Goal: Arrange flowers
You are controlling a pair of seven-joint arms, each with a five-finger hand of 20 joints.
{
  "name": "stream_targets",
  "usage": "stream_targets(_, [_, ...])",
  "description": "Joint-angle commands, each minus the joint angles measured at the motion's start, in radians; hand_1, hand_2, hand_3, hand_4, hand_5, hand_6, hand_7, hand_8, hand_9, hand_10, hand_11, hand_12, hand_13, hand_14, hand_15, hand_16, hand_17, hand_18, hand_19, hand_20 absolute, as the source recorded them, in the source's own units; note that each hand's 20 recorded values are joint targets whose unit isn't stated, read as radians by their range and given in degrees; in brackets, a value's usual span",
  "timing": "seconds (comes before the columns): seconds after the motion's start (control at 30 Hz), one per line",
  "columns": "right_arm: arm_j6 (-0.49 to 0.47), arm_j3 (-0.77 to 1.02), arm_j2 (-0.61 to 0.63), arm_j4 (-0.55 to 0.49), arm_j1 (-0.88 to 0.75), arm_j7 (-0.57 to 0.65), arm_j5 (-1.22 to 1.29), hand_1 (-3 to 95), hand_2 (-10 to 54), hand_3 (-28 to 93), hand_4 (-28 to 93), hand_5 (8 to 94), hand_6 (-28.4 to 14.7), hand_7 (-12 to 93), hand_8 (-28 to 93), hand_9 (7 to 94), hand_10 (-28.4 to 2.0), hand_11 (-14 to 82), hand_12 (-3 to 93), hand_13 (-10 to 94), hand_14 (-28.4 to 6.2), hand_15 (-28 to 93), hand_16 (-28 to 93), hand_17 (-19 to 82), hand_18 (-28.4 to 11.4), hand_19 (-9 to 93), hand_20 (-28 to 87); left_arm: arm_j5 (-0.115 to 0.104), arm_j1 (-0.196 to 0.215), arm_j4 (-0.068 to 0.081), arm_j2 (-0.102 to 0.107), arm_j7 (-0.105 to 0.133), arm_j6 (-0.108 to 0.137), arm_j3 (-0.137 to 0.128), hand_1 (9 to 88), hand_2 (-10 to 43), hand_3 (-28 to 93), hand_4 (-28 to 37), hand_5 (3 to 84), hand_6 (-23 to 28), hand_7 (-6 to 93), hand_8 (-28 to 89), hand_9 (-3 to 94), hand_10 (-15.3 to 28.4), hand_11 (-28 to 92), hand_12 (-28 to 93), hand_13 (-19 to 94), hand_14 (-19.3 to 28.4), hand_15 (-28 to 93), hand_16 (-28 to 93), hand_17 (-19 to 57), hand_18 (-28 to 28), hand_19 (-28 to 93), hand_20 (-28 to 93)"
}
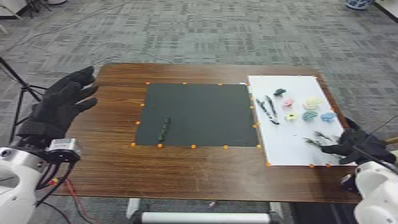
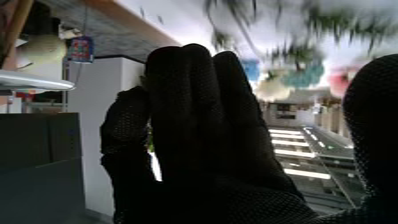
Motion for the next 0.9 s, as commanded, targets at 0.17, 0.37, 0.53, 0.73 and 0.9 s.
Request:
stream_targets(0.17, [0.164,-0.126,0.015,0.090,0.061,0.073,-0.108,28.1,-9.5,83,-28,57.2,-2.4,40,-14,61.7,-13.3,48.0,33.6,57,-10.5,69,31,28,-21.3,83,52,-0.004,0.027,-0.014,-0.016,-0.004,0.014,-0.010,23.9,-4.7,66,-28.3,19.2,1.5,19.8,-10,13.4,8.4,17,20,4,11.4,40,-5,-12.5,18.4,37,12])
stream_targets(0.37, [0.267,-0.175,0.025,0.115,0.089,0.059,-0.148,44.1,-6.7,78,-28,67.4,1.0,51,9,74.7,-9.1,47.4,50.7,67,-8.9,74,37,35,-21.5,89,53,-0.004,0.037,-0.019,-0.018,-0.004,0.022,-0.018,24.0,-4.5,66,-28.3,19.2,1.5,19.9,-10,13.4,8.4,17,20,4,11.4,40,-5,-12.5,18.4,37,12])
stream_targets(0.53, [0.320,-0.203,0.038,0.124,0.109,0.043,-0.171,43.3,-7.7,83,-26,70.9,0.0,50,14,77.7,-8.2,51.0,53.9,71,-8.1,77,40,38,-22.0,93,55,-0.004,0.040,-0.021,-0.019,-0.004,0.021,-0.024,23.7,-4.6,66,-28.3,19.2,1.4,19.9,-10,13.4,8.4,17,20,4,11.4,40,-5,-12.5,18.4,37,12])
stream_targets(0.73, [0.392,-0.188,0.040,0.123,0.097,0.017,-0.172,42.9,-9.0,84,-23,72.4,-0.5,50,16,78.7,-8.4,52.5,54.1,72,-8.3,77,42,39,-21.9,93,56,-0.004,0.042,-0.024,-0.020,-0.005,0.028,-0.030,23.7,-4.4,66,-28.3,19.2,1.4,20.0,-10,13.4,8.4,17,20,4,11.4,40,-5,-12.5,18.4,37,12])
stream_targets(0.9, [0.425,-0.228,0.057,0.075,0.179,0.028,-0.191,40.8,-8.6,85,-19,72.8,-0.2,52,20,78.7,-9.1,56.4,55.9,72,-9.4,80,43,38,-22.8,93,59,-0.003,0.055,-0.031,-0.021,-0.008,0.030,-0.049,23.7,-4.4,66,-28.3,19.2,1.4,19.9,-10,13.4,8.5,17,20,4,11.4,40,-5,-12.5,18.4,37,12])
